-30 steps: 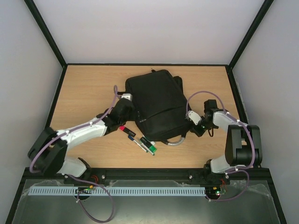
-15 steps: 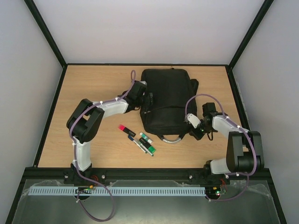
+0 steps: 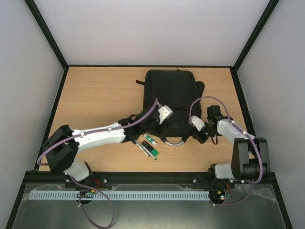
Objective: Pack the student bag
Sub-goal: Zip the student bag at the center of the board.
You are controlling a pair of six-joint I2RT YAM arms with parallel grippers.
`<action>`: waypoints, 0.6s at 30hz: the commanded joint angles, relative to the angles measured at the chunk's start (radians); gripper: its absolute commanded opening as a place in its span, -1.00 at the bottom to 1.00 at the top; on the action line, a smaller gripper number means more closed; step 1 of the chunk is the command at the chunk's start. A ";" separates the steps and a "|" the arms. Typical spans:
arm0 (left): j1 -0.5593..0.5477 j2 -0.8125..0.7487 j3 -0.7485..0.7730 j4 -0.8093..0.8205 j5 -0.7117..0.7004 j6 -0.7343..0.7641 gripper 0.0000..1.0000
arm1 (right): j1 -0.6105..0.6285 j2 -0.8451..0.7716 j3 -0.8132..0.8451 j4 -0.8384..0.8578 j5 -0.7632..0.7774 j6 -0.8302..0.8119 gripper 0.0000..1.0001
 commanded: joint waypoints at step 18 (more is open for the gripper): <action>-0.155 0.285 0.212 -0.129 -0.148 0.403 0.06 | 0.011 -0.022 -0.019 -0.062 -0.042 0.018 -0.98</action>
